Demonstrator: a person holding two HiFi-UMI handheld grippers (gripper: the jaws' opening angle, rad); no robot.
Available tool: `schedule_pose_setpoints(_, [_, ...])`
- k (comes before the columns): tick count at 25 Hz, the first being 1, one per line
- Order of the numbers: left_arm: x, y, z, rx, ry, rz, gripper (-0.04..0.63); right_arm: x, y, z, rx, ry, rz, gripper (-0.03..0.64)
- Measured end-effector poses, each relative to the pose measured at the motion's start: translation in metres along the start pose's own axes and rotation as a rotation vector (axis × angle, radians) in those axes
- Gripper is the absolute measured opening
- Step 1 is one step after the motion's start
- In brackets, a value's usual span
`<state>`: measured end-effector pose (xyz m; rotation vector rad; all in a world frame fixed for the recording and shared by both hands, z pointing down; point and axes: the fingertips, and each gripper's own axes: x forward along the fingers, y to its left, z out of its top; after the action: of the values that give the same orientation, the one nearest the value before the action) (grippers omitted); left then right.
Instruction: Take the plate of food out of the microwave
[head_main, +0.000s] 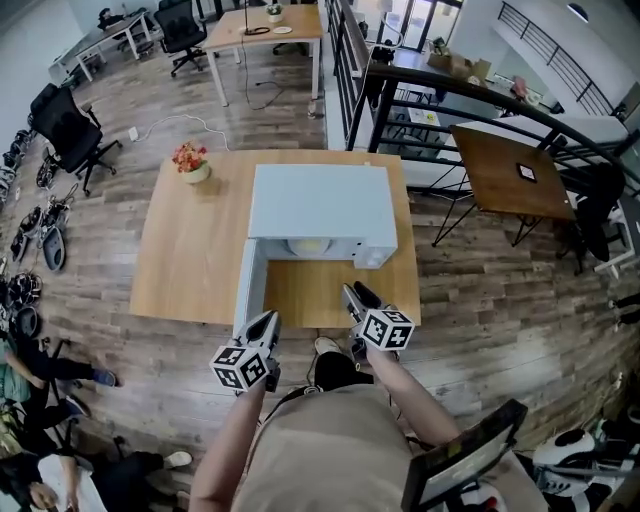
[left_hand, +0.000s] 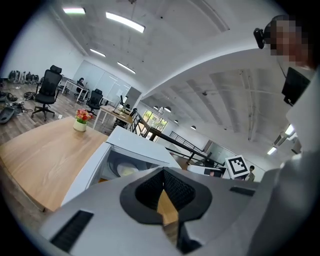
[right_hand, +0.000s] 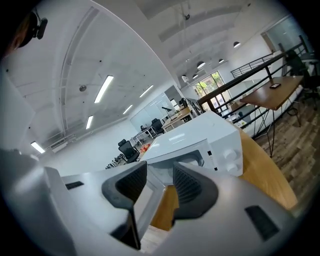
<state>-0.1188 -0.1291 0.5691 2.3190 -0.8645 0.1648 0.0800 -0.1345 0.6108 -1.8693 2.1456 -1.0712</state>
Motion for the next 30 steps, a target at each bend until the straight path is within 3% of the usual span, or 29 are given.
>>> schedule_pose_setpoints(7, [0.03,0.011,0.015,-0.023,-0.03,0.071,0.002,0.063,-0.025,0.013,-0.058,0.091,0.046,0.166])
schedule_pose_setpoints(13, [0.057,0.022,0.01,-0.048,0.001,0.142,0.002,0.1,-0.05,0.008,-0.023,0.152,0.071,0.166])
schedule_pose_setpoints(24, [0.09,0.036,0.02,-0.065,-0.027,0.214,0.002,0.163,-0.097,-0.035,0.02,0.251,0.06,0.166])
schedule_pose_setpoints(30, [0.087,0.045,0.024,-0.065,-0.042,0.244,0.002,0.194,-0.114,-0.065,0.048,0.228,0.039,0.166])
